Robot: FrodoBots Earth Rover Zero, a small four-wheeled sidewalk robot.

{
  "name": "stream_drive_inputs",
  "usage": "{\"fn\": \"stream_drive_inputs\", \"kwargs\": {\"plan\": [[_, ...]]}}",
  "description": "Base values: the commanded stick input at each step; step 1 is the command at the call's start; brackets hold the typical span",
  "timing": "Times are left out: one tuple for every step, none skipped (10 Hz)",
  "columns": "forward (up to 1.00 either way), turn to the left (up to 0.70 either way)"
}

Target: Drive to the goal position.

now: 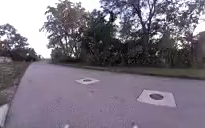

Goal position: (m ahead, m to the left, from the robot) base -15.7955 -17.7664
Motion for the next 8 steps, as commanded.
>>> {"fn": "stream_drive_inputs", "kwargs": {"plan": [[0.70,0.35],[0.70,0.35],[0.70,0.35],[0.70,0.35],[0.70,0.35],[0.70,0.35],[0.70,0.35],[0.70,0.35]]}}
